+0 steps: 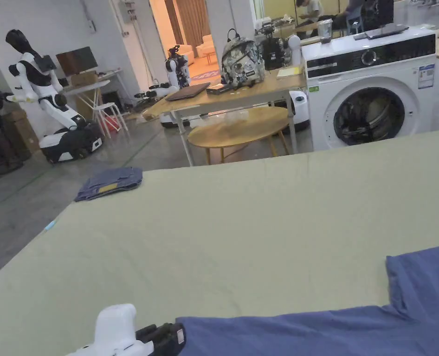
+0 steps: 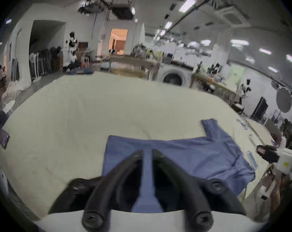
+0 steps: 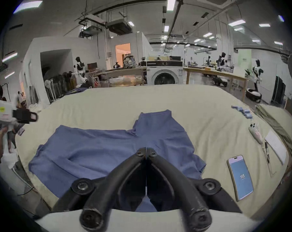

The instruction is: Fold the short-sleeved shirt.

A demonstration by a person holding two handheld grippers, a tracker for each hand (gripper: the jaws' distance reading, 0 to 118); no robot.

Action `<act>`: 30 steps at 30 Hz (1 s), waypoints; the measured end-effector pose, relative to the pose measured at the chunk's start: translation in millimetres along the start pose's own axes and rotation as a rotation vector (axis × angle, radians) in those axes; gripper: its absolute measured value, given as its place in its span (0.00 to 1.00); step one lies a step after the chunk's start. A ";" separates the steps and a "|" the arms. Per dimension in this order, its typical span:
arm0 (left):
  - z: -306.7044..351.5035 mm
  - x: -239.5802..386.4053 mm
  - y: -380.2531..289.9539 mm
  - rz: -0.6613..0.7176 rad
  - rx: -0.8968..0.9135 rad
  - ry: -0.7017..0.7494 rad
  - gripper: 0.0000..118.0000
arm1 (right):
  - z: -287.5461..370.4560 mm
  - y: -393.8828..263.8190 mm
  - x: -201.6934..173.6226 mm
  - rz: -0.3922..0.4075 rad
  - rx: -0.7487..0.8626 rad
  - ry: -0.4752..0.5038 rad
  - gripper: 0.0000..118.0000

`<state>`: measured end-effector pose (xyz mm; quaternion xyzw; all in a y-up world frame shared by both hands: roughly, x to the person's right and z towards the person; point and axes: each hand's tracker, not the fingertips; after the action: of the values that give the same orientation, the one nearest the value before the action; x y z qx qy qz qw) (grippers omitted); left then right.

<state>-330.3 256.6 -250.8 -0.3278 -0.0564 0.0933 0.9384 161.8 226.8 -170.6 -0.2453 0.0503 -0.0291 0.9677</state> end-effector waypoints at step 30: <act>-182.3 -39.8 30.9 -0.003 -0.430 0.105 0.00 | -257.6 73.8 114.6 -0.105 -0.651 -0.122 0.34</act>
<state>-343.0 161.6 -413.9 -0.5248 -0.0264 0.0606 0.8486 249.2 160.8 -440.6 -0.5450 -0.0138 -0.0467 0.8370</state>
